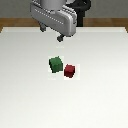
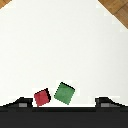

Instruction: Place the red cube on top of the green cube.

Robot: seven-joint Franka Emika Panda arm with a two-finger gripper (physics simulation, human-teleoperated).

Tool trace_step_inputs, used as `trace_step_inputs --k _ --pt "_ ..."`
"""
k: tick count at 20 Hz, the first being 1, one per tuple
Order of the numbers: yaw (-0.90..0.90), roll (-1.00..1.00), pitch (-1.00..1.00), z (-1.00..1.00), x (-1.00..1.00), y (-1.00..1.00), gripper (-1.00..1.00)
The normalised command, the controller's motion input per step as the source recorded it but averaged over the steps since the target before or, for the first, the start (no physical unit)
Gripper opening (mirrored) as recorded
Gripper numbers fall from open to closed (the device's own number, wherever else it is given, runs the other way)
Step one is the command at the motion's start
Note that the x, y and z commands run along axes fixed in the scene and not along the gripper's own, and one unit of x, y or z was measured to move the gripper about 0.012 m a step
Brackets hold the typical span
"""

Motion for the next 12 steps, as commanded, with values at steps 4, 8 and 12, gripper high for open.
trace_step_inputs --k 4,8,12 --pt "-0.60 0.00 0.00 0.00 0.00 0.00 1.00" --pt "-0.64 0.00 0.00 0.00 0.00 0.00 1.00" --pt "-0.60 0.00 0.00 0.00 0.00 0.00 1.00"
